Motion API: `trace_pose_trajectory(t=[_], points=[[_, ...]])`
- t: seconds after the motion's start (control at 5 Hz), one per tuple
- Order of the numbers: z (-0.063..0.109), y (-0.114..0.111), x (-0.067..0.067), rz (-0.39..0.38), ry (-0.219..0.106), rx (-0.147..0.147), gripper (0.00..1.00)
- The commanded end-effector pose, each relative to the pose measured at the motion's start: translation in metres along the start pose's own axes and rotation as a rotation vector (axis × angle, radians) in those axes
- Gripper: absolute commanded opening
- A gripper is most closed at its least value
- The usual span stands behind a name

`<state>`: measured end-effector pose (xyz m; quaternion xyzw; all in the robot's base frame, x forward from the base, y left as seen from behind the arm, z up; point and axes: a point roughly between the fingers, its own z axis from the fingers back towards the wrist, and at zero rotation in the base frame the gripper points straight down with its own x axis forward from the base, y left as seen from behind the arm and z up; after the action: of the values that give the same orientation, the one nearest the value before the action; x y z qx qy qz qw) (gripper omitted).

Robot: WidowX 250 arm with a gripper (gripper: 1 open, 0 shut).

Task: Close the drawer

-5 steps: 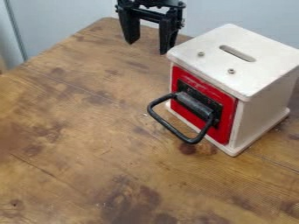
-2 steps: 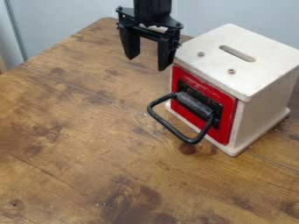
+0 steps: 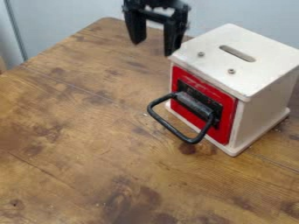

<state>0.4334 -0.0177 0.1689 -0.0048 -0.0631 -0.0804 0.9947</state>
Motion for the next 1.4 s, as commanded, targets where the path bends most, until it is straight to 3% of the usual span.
trace_pose_trajectory(t=[0.0,0.2,0.6,1.2], points=[[0.026,-0.010,0.008,-0.046,-0.040,-0.010,1.00],[0.024,-0.010,0.007,-0.058,-0.050,-0.002,1.00],[0.029,-0.011,0.002,-0.039,-0.041,0.004,1.00],[0.048,-0.006,-0.003,-0.021,-0.092,0.018,1.00]])
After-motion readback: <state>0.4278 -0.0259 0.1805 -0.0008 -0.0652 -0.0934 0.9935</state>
